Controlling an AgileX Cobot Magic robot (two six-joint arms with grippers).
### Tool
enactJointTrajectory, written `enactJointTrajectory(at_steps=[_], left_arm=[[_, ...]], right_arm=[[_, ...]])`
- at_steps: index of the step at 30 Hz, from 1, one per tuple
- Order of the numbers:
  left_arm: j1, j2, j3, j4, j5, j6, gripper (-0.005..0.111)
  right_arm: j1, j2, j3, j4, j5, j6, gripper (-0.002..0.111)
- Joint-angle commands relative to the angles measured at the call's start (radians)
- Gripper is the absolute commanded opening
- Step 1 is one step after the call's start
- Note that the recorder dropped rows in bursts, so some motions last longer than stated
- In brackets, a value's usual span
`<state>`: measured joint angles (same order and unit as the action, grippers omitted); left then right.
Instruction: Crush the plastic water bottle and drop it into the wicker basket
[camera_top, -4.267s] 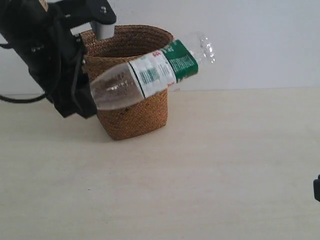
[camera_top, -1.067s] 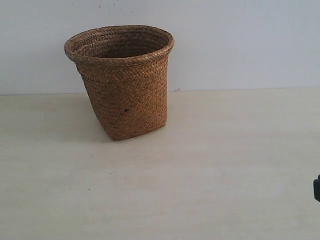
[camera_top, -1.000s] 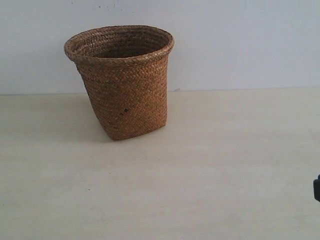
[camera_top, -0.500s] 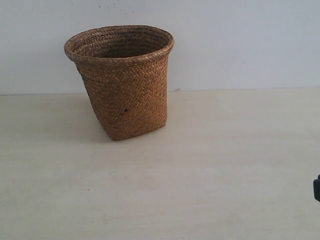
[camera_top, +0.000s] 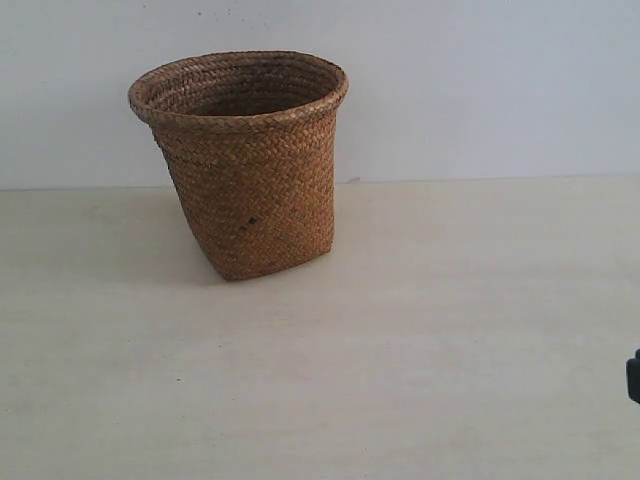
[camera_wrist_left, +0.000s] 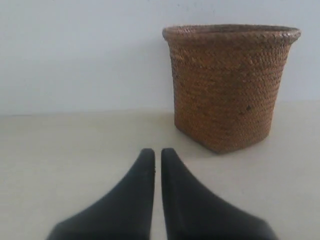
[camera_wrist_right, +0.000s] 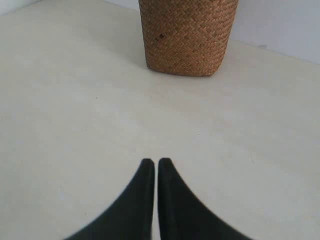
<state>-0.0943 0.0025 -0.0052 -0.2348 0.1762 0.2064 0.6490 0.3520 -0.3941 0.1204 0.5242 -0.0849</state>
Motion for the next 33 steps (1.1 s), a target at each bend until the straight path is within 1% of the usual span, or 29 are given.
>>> enactJointTrajectory(at_steps=[1, 5, 8, 11, 13, 16, 18, 21, 23, 25, 30, 33], left_arm=[[0.003, -0.003, 0.005, -0.014, 0.117, -0.042, 0.004], [0.003, -0.003, 0.005, -0.016, 0.127, -0.061, 0.004], [0.003, -0.003, 0.005, -0.016, 0.128, -0.149, 0.004], [0.003, -0.003, 0.005, -0.005, 0.128, -0.152, 0.004], [0.003, -0.003, 0.005, 0.106, 0.121, -0.149, 0.004], [0.003, -0.003, 0.005, 0.199, 0.119, -0.149, 0.004], [0.003, -0.003, 0.005, 0.246, 0.117, -0.186, 0.004], [0.003, -0.003, 0.005, 0.246, 0.117, -0.352, 0.004], [0.003, -0.003, 0.005, 0.246, 0.117, -0.403, 0.004], [0.003, -0.003, 0.005, 0.246, 0.113, -0.388, 0.004], [0.003, -0.003, 0.005, 0.242, 0.108, -0.252, 0.004], [0.003, -0.003, 0.005, 0.242, 0.108, -0.238, 0.004]], right_arm=[[0.001, -0.004, 0.004, 0.002, -0.014, 0.0, 0.0], [0.001, -0.004, 0.004, 0.002, -0.014, 0.0, 0.0], [0.001, -0.004, 0.004, 0.002, -0.014, 0.0, 0.0], [0.001, -0.004, 0.004, 0.002, -0.014, 0.0, 0.0], [0.001, -0.004, 0.004, 0.002, -0.014, 0.0, 0.0], [0.001, -0.004, 0.004, 0.002, -0.014, 0.0, 0.0], [0.001, -0.004, 0.004, 0.002, -0.014, 0.0, 0.0], [0.001, -0.004, 0.004, 0.002, -0.014, 0.0, 0.0], [0.001, -0.004, 0.004, 0.002, -0.014, 0.0, 0.0], [0.001, -0.004, 0.004, 0.002, -0.014, 0.0, 0.0], [0.001, -0.004, 0.004, 0.002, -0.014, 0.0, 0.0], [0.001, -0.004, 0.004, 0.002, -0.014, 0.0, 0.0]])
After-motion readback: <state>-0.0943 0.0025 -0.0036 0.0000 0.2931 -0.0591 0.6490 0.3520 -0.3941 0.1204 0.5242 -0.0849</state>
